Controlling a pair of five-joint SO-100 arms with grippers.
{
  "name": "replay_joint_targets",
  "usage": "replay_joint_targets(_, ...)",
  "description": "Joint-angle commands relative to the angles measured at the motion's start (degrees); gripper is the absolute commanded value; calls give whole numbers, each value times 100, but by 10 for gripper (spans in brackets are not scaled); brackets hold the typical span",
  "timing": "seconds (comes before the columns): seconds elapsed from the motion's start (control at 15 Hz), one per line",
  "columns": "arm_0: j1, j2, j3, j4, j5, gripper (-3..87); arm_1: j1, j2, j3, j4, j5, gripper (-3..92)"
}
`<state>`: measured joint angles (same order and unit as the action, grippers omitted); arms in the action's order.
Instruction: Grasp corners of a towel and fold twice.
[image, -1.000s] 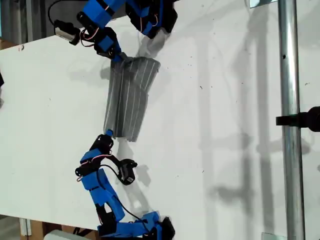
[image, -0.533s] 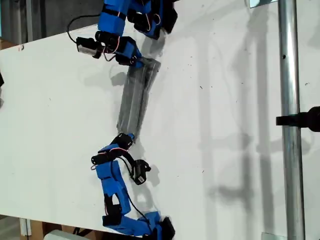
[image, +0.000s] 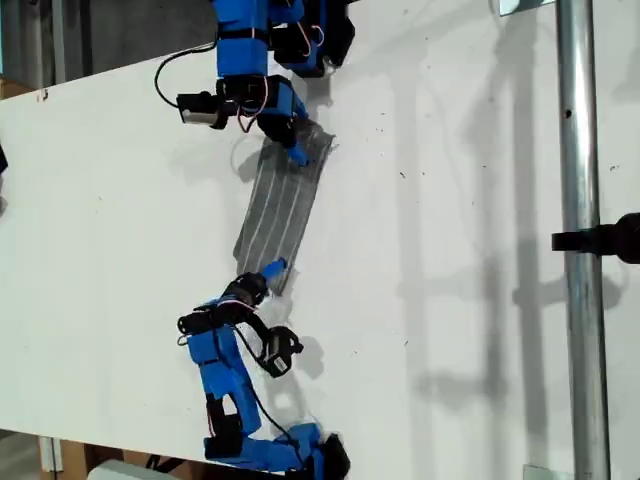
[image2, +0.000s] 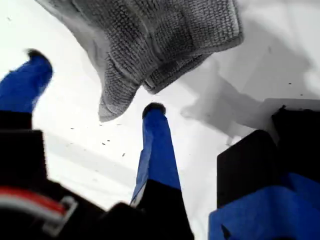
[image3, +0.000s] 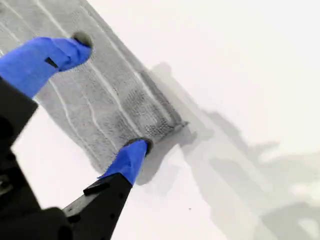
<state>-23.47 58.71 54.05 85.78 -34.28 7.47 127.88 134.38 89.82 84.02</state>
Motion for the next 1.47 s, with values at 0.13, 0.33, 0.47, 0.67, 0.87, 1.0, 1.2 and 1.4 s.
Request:
replay_joint_targets(0.13,132,1890,343,255,70,263,-185,940,-817,1037,149,444)
replay_joint_targets(0.33,246,2575,870,299,167,210,-290,1793,-413,1143,325,407)
replay_joint_targets(0.47,387,3067,1617,167,53,185,-615,1635,-229,1301,853,386)
replay_joint_targets(0.67,554,3779,3111,-404,-167,173,-580,1125,483,272,1538,393)
replay_joint_targets(0.87,782,4069,4069,-765,-308,173,264,914,1670,-1564,1503,460)
replay_joint_targets(1.0,896,4122,4421,-879,-387,173,853,-343,1266,-1731,1090,495)
replay_joint_targets(1.2,976,4236,4693,-967,-422,173,1538,-2698,141,-1863,-202,493)
replay_joint_targets(1.4,1002,4614,5045,-1037,-431,172,1433,-3428,-554,-1749,-264,458)
